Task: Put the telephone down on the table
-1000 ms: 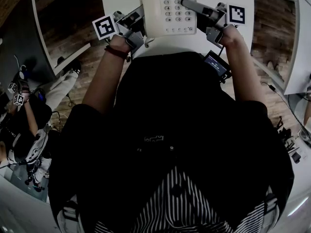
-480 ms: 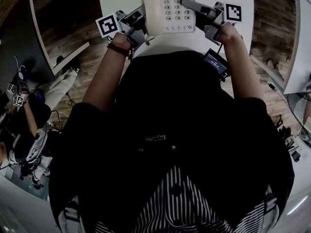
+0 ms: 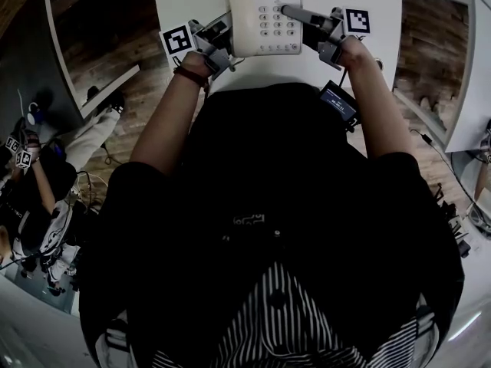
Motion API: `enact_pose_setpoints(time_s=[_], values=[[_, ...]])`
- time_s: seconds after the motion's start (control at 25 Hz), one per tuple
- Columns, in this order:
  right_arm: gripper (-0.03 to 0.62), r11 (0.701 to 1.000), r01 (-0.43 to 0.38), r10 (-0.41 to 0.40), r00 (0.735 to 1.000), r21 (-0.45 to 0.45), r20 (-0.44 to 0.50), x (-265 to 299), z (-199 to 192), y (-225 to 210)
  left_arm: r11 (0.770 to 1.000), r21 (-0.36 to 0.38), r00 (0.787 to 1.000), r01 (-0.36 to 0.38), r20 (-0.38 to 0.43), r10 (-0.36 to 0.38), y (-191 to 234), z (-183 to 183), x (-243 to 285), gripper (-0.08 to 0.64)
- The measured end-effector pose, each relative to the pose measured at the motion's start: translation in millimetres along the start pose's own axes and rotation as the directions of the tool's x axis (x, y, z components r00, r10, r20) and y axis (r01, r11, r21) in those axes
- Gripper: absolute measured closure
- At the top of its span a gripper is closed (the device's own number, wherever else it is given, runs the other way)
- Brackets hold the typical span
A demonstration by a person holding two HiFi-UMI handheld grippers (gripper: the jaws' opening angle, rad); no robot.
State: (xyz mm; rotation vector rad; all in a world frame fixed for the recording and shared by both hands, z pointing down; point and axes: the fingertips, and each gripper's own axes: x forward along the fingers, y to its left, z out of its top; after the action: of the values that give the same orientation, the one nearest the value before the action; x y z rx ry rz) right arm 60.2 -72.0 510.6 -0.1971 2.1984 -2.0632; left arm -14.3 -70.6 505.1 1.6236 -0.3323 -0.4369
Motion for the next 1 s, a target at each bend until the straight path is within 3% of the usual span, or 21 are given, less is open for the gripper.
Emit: enact_pose_setpoints(time_s=[0.6,0.8,1.0], values=[[0.387,0.995,0.03,-0.027,0.999,0.09,-0.027,4.5,-14.8,-75.5,0.989,-0.099,0.994,-0.107,0.012,0.109,75.8,-13.4,-16.0,0.356],[0.385,0.988,0.105,-0.106,0.994,0.114,-0.003,1.1,-16.7,-100.9,0.977,-0.141,0.987,-0.158,0.006,0.16,100.5,-18.8,-18.4,0.356],[0.376,0.982,0.175,-0.175,0.985,0.077,-0.011,-0.8,-21.3,-107.8,0.977,-0.084,0.98,-0.198,-0.026,0.197,110.7,-25.7,-16.6,0.354]])
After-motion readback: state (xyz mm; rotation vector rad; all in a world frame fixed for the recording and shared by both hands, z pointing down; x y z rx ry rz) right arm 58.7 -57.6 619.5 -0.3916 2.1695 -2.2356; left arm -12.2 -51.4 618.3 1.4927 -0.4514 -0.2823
